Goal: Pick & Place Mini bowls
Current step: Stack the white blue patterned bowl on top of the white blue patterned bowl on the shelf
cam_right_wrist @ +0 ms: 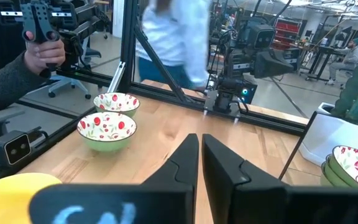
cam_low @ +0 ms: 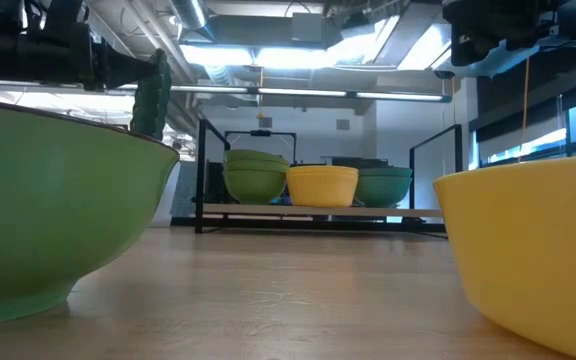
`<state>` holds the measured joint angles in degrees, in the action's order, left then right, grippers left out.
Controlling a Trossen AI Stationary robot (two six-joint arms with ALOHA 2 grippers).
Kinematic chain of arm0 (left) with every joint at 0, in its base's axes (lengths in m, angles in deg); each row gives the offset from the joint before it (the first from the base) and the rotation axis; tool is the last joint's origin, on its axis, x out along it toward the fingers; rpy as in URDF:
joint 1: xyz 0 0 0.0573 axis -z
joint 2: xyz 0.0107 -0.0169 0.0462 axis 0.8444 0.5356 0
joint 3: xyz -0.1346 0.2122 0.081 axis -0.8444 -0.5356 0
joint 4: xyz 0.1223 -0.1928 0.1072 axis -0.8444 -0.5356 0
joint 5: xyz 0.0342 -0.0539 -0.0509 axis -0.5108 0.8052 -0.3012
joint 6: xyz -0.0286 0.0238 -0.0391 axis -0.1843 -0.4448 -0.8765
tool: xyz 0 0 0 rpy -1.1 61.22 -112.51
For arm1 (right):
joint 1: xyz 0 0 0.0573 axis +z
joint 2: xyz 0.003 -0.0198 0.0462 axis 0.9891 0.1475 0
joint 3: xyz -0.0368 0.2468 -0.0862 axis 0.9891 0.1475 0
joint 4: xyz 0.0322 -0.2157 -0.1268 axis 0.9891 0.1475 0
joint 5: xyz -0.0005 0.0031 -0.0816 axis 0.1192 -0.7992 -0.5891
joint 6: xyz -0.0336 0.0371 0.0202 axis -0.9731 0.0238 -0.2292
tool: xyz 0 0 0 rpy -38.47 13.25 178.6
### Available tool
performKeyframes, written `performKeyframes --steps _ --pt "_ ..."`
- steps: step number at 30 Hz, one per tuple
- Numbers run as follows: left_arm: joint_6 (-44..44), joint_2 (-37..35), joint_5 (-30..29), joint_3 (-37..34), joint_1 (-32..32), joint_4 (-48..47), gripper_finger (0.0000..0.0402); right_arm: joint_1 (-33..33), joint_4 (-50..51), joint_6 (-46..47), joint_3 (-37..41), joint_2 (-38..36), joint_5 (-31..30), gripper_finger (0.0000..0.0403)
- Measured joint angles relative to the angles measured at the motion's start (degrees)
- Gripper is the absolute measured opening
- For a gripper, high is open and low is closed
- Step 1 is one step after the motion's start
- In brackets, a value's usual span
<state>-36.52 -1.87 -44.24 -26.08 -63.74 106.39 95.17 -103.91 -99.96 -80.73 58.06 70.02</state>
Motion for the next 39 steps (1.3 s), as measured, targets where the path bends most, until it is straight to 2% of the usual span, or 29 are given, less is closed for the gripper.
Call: performKeyframes --steps 14,21,39 --pt "-0.39 0.0 -0.74 -0.01 0.0 -0.09 0.0004 0.0 -0.54 -0.4 0.0 0.0 -0.26 0.0023" --pt "-0.46 0.0 -0.74 0.0 0.0 -0.11 0.0004 0.02 -0.34 -1.2 0.0 -0.02 -4.92 0.0023" --pt "-0.5 0.0 0.42 0.0 0.02 -0.11 0.0004 0.02 0.16 -0.87 0.0 -0.02 -4.9 0.0023"
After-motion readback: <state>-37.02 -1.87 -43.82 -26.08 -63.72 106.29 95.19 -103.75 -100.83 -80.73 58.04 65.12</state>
